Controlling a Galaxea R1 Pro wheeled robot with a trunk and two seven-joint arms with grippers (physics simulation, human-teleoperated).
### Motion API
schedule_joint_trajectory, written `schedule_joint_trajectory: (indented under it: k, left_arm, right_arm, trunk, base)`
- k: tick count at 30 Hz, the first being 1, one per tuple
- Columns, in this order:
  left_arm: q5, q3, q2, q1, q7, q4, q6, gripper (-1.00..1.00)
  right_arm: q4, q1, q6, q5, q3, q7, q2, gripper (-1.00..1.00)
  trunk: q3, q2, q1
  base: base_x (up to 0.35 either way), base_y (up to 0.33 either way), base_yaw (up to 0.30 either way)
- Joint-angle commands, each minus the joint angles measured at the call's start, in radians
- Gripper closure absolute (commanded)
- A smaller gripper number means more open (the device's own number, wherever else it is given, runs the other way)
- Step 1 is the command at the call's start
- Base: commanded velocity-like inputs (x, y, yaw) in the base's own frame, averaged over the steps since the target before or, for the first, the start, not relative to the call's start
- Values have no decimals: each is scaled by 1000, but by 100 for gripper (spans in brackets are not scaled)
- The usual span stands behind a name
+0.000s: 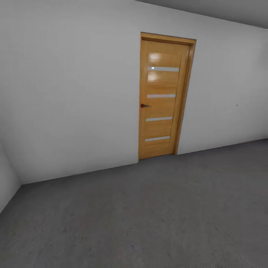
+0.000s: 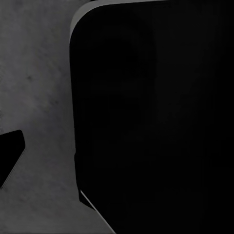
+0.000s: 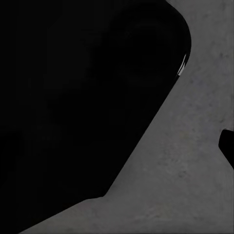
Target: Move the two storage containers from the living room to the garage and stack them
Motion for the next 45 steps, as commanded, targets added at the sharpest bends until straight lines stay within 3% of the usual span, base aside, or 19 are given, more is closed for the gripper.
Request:
schedule_joint_trajectory:
  k: [1, 26, 45]
  left_arm:
    - [1, 1, 0, 0, 0, 0, -1, -100]
    - [6, 2, 1, 0, 0, 0, -1, -100]
    - [8, 3, 4, 0, 3, 0, 5, -100]
  right_arm:
    - [0, 0, -1, -9, 8, 0, 0, -100]
    - [0, 0, -1, -9, 8, 0, 0, -100]
    - [0, 0, -2, -9, 10, 0, 0, -100]
  trunk:
    - [-1, 0, 0]
    - [-1, 0, 0]
    - [-1, 0, 0]
  base:
    - [0, 0, -282]
    - [12, 0, -282]
    - [286, 0, -65]
